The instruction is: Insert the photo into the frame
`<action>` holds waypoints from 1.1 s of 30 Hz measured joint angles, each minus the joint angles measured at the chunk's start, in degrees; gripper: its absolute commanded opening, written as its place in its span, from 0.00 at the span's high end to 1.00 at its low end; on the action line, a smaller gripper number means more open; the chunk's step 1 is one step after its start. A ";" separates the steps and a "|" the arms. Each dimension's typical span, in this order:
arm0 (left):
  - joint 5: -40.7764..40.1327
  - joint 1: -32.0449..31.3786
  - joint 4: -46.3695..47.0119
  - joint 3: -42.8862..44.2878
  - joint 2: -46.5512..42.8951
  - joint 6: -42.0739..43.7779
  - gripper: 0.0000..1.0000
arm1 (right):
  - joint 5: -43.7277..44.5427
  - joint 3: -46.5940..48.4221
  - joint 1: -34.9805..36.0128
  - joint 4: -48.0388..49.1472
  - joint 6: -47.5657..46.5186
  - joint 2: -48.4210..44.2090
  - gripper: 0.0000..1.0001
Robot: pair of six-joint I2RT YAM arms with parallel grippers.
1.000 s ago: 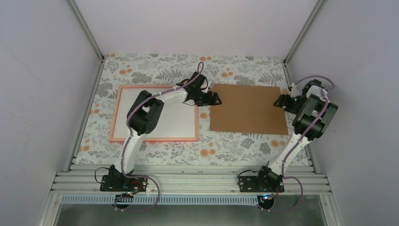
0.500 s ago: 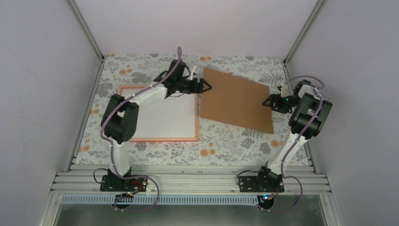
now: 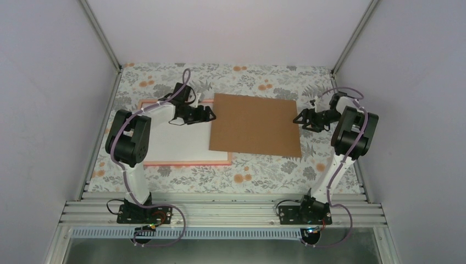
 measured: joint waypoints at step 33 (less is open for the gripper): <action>8.63 -2.01 2.10 7.06 6.67 -3.45 0.62 | -4.66 -3.26 -1.62 3.04 1.25 0.02 0.24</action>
